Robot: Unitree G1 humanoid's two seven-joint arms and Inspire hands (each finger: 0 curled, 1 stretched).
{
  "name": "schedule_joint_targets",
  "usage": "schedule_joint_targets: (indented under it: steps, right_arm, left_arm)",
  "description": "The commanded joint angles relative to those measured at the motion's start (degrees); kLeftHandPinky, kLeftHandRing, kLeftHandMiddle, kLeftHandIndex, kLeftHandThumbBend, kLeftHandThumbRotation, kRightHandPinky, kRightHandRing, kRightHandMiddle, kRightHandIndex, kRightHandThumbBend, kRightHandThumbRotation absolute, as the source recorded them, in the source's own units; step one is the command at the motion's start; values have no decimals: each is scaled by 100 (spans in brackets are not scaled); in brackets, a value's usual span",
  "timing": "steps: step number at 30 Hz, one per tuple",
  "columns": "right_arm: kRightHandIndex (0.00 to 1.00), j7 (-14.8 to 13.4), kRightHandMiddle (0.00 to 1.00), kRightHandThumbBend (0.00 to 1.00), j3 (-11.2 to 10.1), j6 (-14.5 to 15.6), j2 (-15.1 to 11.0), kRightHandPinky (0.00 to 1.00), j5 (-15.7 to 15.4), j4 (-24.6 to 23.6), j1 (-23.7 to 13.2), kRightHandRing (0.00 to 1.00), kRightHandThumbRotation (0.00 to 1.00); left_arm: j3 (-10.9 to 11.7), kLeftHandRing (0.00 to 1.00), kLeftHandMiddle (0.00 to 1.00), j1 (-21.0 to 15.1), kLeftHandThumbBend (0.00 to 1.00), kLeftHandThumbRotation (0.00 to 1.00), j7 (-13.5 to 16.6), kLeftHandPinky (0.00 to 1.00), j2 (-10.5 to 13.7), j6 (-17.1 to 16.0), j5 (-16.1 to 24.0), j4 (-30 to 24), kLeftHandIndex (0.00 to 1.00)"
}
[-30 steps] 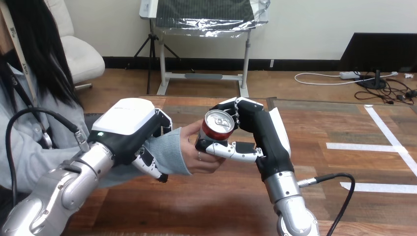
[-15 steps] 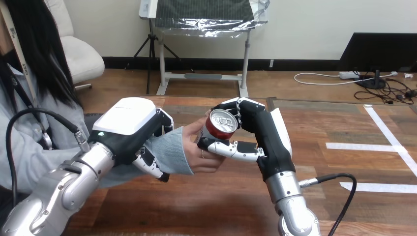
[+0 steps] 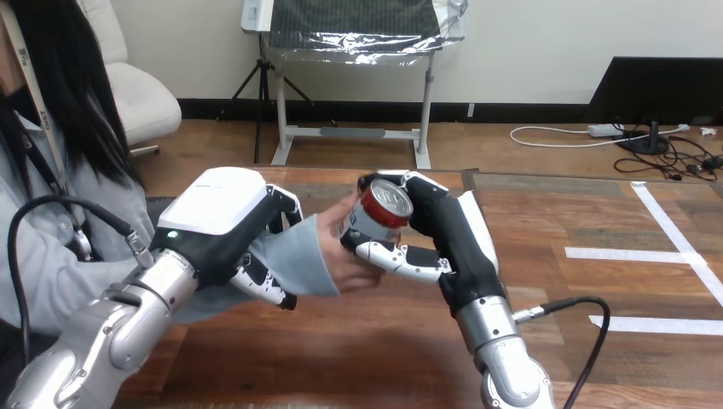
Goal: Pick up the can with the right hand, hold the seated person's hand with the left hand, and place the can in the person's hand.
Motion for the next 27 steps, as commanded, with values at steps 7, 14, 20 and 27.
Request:
schedule_joint_targets:
  steps: [7,14,20,27]
  right_arm:
    - [81,117,77,82,52,240,-161,68,-67,-371,-295,73,8]
    - [87,171,82,83,60,447,-240,76,-109,-468,-273,81,17]
    - [91,304,85,83,33,540,-290,81,-37,-527,-248,86,22]
    - [94,334,87,86,26,609,-359,85,-49,-575,-231,87,27]
  left_arm:
    - [157,58,62,-204,99,24,760,54,-139,-261,-26,222,64]
    - [152,69,72,-62,100,26,948,63,-157,-288,-17,199,76]
    - [159,77,78,78,100,27,1139,72,-204,-271,-19,171,83]
    - [146,85,85,220,100,31,1331,80,-212,-304,7,158,90]
